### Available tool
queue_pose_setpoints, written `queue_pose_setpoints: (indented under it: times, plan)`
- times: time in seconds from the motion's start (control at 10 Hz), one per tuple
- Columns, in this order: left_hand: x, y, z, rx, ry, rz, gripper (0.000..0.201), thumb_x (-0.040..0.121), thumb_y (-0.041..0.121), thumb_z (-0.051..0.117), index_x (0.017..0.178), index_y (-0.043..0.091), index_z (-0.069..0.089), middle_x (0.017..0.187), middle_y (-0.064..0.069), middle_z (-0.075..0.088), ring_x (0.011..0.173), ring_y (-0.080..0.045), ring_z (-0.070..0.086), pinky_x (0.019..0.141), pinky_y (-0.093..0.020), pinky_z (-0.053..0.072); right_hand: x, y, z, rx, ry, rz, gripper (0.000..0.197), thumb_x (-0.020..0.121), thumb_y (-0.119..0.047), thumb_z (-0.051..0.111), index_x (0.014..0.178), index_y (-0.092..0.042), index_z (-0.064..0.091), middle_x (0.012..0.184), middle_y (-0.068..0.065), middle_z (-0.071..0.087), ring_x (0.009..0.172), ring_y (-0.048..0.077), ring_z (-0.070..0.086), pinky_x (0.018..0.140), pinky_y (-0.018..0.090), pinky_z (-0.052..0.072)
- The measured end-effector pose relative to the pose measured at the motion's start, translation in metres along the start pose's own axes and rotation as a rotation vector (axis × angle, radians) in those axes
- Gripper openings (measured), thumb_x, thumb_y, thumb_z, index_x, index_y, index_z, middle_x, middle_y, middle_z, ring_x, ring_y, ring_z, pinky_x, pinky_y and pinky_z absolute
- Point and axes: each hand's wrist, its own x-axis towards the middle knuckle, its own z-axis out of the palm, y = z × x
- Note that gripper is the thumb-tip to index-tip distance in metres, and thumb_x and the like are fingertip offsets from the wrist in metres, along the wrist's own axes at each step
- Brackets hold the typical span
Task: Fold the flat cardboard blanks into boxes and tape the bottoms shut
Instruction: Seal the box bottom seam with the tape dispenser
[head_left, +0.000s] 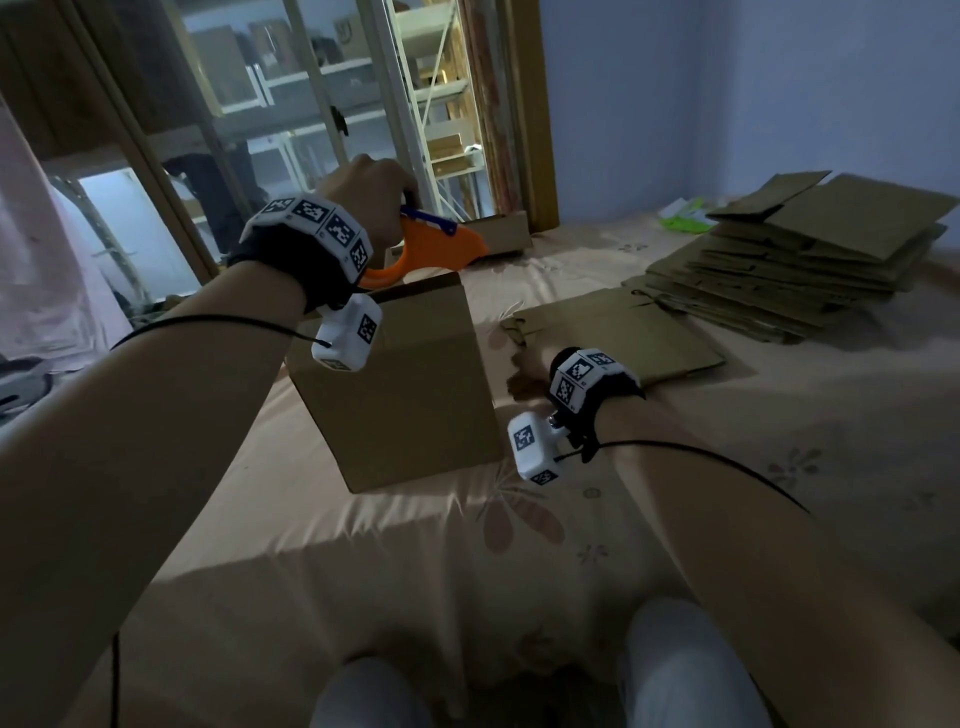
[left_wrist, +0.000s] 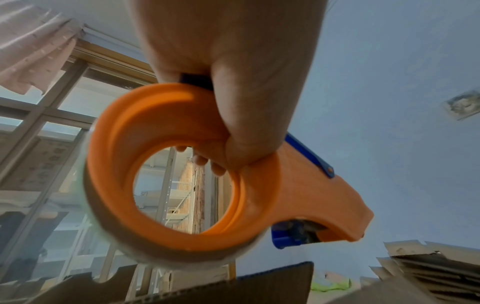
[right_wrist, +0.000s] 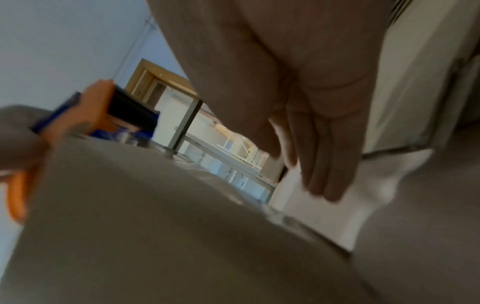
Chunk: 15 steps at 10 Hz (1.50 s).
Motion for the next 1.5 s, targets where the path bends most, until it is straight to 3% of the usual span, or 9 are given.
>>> queue_pose_setpoints:
  times: [0.1,0.2,0.3,0.4,0.5,0.6,0.9,1.2,1.5]
  plan:
    - [0.001,0.001,0.001,-0.004,0.006,-0.012,0.032,0.077,0.005,0.062,0.102,0.025,0.067,0.086,-0.001,0.057,0.076,-0.025,0.06,0.058,-0.032,0.049,-0.007,-0.025,0.012,0.404,0.257,-0.14,0.031,0.1,-0.029,0.042,0.09,-0.008,0.061,0.1,0.016,0.063,0.092,0.032,0.064,0.086,0.042,0.054]
    - [0.001,0.002,0.002,-0.008,-0.005,-0.019,0.033,0.077,0.005,0.062,0.104,0.024,0.067,0.086,-0.003,0.058,0.074,-0.026,0.06,0.057,-0.031,0.048,-0.037,-0.051,0.023,0.471,0.236,-0.202,0.067,0.099,-0.06,0.022,0.137,-0.014,0.052,0.132,0.012,0.058,0.12,0.028,0.054,0.107,0.044,0.038]
    - [0.001,0.004,0.001,-0.018,-0.021,-0.012,0.032,0.078,0.005,0.063,0.104,0.023,0.066,0.085,-0.003,0.058,0.071,-0.023,0.059,0.055,-0.03,0.046,-0.054,-0.06,0.031,0.395,0.125,-0.287,0.079,0.091,-0.072,0.009,0.152,-0.025,0.03,0.154,0.006,0.037,0.141,0.026,0.033,0.114,0.042,0.023]
    - [0.001,0.006,0.0,-0.019,0.002,-0.001,0.028,0.078,0.006,0.061,0.101,0.021,0.068,0.083,-0.006,0.062,0.069,-0.025,0.059,0.058,-0.031,0.049,-0.048,-0.045,0.042,0.318,0.095,-0.352,0.085,0.085,-0.075,0.04,0.153,-0.025,0.026,0.149,0.003,0.044,0.135,0.023,0.043,0.108,0.037,0.034]
    - [0.002,0.008,0.002,-0.016,0.055,0.009,0.024,0.08,0.006,0.059,0.097,0.017,0.071,0.075,-0.006,0.06,0.065,-0.025,0.056,0.058,-0.031,0.048,-0.045,-0.033,0.049,0.378,0.076,-0.439,0.072,0.075,-0.052,0.076,0.136,-0.028,0.046,0.116,-0.006,0.067,0.104,0.011,0.064,0.094,0.033,0.053]
    - [0.002,0.009,0.002,-0.008,0.054,0.017,0.023,0.08,0.007,0.059,0.097,0.016,0.071,0.075,-0.006,0.058,0.066,-0.024,0.055,0.058,-0.031,0.047,-0.044,-0.03,0.05,0.415,0.084,-0.454,0.068,0.072,-0.04,0.084,0.131,-0.027,0.051,0.107,-0.008,0.069,0.093,0.006,0.066,0.083,0.025,0.055]
    - [0.001,0.011,-0.002,-0.015,0.015,0.026,0.027,0.078,0.005,0.056,0.098,0.017,0.069,0.095,-0.013,0.066,0.079,-0.03,0.062,0.061,-0.033,0.048,-0.054,-0.016,0.055,0.222,0.175,-0.438,0.06,0.076,-0.049,0.077,0.125,-0.019,0.058,0.108,-0.008,0.065,0.086,0.005,0.056,0.062,0.006,0.04]
    - [-0.002,0.013,-0.002,-0.027,0.042,0.039,0.027,0.081,0.004,0.055,0.101,0.015,0.069,0.093,-0.012,0.064,0.069,-0.024,0.054,0.057,-0.03,0.043,-0.047,0.004,0.062,0.086,0.18,-0.316,0.065,0.07,-0.072,0.065,0.103,-0.016,0.073,0.098,-0.003,0.074,0.09,0.013,0.068,0.082,0.029,0.056]
    - [-0.008,0.009,-0.007,-0.044,0.033,0.05,0.027,0.083,0.003,0.054,0.104,0.015,0.067,0.102,-0.013,0.064,0.08,-0.023,0.055,0.064,-0.032,0.047,-0.031,-0.004,0.056,0.014,0.07,-0.167,0.109,0.035,-0.095,0.061,0.113,-0.02,0.067,0.109,-0.001,0.07,0.104,0.021,0.065,0.092,0.038,0.054]
